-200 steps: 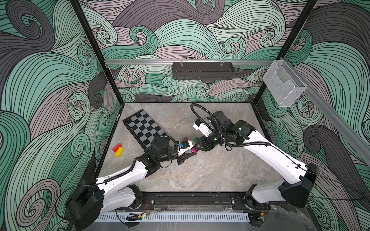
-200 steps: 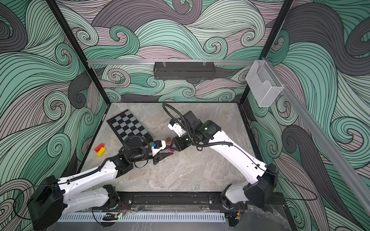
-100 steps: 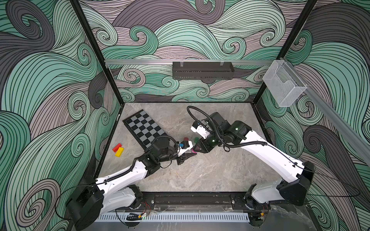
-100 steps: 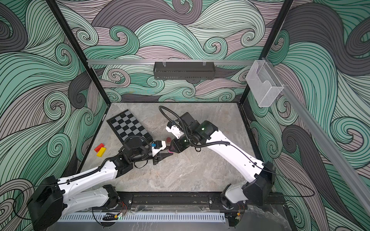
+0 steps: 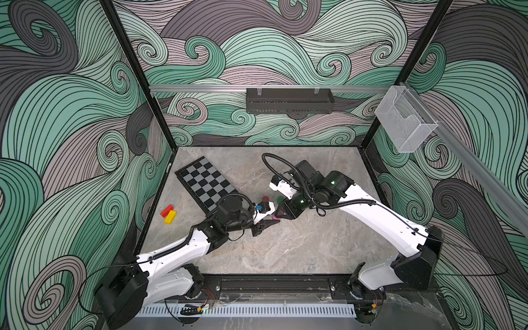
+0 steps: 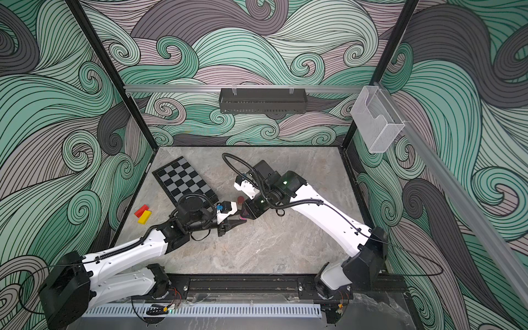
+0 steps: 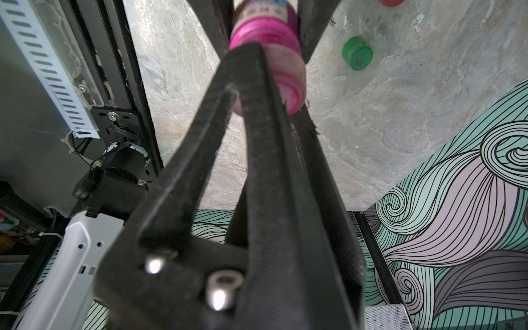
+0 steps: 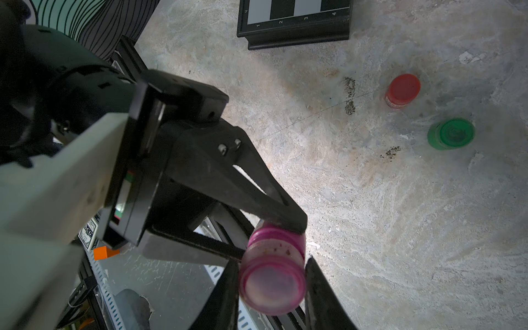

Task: Close the paint jar lid
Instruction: Close the lid on the paint jar.

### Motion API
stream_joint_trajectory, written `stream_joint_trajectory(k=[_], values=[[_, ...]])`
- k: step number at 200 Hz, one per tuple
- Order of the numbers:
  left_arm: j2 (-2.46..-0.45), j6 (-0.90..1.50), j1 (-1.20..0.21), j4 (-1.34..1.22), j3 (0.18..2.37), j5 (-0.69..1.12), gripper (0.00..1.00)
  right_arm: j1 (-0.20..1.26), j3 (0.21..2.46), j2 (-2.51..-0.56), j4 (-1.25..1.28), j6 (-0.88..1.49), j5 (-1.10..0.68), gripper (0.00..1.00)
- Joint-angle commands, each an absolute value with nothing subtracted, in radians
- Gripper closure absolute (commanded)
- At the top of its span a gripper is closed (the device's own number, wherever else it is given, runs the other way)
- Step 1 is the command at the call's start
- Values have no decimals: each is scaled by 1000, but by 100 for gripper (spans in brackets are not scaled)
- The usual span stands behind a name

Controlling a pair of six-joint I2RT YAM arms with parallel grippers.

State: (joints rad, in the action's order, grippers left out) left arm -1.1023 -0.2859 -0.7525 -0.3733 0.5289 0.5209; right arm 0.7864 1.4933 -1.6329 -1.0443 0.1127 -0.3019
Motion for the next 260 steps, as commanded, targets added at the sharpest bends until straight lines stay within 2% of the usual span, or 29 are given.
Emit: stream_joint_trajectory(k=[1, 84, 187, 260], values=[[-1095, -304, -747, -409, 587, 566, 78, 803, 1525, -1661, -1009, 78, -347, 68], [-1098, -303, -747, -411, 591, 575, 78, 802, 1542, -1644, -1004, 80, -375, 67], [-1089, -308, -747, -359, 629, 672, 78, 810, 1512, -1608, -988, -102, -386, 67], [-1085, -319, -745, -339, 636, 673, 77, 832, 1494, -1629, -973, -149, -357, 65]])
